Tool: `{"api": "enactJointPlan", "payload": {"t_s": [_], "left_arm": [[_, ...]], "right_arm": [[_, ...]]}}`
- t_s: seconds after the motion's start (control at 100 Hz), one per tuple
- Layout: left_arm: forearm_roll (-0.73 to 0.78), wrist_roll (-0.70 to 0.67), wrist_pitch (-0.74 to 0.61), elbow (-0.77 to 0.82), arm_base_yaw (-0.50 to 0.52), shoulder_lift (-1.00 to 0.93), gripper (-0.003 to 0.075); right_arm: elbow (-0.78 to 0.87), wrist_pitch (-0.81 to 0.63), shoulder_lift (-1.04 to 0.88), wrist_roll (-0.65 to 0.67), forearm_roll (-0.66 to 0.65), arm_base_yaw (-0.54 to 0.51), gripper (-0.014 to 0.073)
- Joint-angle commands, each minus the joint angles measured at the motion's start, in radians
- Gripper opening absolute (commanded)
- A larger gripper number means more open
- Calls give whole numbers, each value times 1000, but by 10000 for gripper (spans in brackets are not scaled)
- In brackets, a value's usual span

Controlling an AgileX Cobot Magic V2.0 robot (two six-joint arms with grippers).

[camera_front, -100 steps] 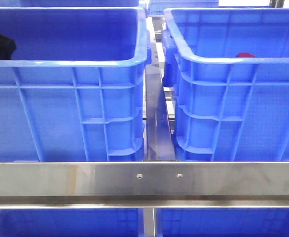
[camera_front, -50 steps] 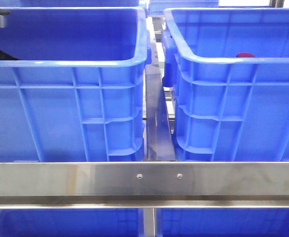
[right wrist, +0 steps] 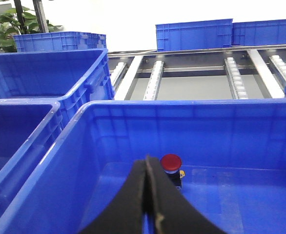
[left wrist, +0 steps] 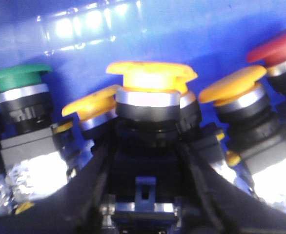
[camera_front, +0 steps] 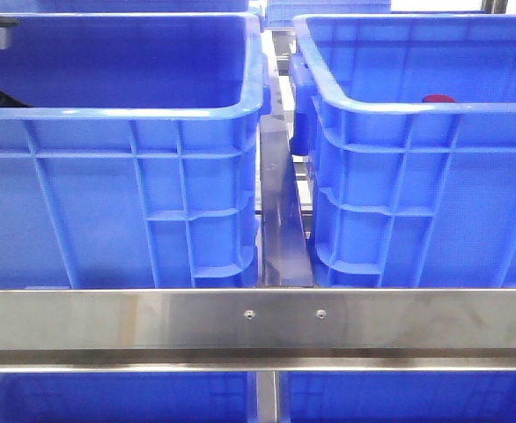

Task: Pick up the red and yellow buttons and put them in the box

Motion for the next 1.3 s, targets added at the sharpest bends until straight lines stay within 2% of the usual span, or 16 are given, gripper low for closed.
{"api": "enactJointPlan", "payload": {"t_s": [0.0,0.18,0.37,0.67,0.91,1.04,1.16,1.29], "left_arm": [[-3,-6,-28,-31,-5,-94,-19],[-25,-6,32,-31,-36,-214,-19],[-32,-6,95,-31,-128,-354,-19],[-36,-6,187,-31,-406,-496,-19],[-36,-6,194,-31,-663,-540,-19],[-36,-6,192,-31,-749,-544,-19],[-36,-6,192,-31,-783,-544,-19],[-36,-6,194,-31,-783,-544,-19]], "right_arm": [[-26,21,-4,-7,4,-2,-67],[-26,21,-4,-7,4,-2,-67],[-26,21,-4,-7,4,-2,-67],[-27,27,-4,-7,4,-2,-67],[-27,47,-4,-7,4,-2,-67],[-27,63,-4,-7,4,-2,-62],[-27,79,-4,-7,4,-2,32],[-27,96,-4,-7,4,-2,259]]}}
